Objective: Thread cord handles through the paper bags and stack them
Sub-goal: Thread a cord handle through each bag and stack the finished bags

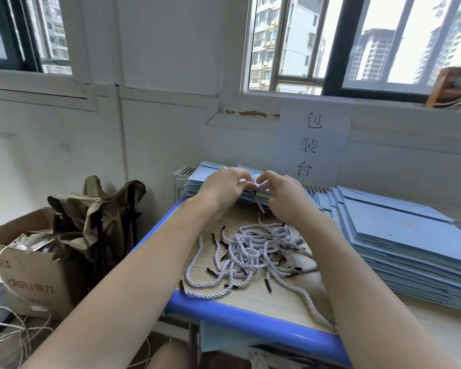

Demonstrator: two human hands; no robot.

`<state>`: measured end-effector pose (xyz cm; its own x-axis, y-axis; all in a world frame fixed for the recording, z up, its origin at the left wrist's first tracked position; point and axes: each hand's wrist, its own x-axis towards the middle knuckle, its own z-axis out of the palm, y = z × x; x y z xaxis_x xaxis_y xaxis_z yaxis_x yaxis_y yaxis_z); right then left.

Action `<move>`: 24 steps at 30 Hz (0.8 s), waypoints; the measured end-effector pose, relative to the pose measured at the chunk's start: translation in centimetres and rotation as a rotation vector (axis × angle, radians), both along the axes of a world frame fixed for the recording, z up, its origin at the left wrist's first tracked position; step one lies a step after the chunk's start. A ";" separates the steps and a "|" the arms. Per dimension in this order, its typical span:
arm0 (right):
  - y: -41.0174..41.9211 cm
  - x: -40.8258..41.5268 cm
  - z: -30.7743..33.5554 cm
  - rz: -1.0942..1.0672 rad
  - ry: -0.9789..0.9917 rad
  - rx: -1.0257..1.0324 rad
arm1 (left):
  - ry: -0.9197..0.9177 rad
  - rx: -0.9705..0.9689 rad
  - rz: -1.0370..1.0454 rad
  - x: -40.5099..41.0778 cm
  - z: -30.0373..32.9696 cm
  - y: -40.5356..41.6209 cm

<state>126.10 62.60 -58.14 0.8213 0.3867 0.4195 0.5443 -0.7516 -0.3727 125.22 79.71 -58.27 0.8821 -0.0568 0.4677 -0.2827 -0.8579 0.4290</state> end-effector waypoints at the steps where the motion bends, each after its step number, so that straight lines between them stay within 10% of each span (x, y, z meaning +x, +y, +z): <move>1: 0.0 -0.2 0.0 -0.003 -0.013 0.030 | -0.005 0.005 -0.001 0.0 0.0 0.0; 24: 0.8 -0.8 -0.8 -0.167 -0.185 0.036 | 0.067 -0.221 -0.047 1.5 -0.3 -0.6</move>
<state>125.31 63.39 -58.98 0.7805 0.2340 0.5798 0.4750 -0.8249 -0.3065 126.74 79.12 -58.59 0.9103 -0.0015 0.4140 -0.2851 -0.7274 0.6241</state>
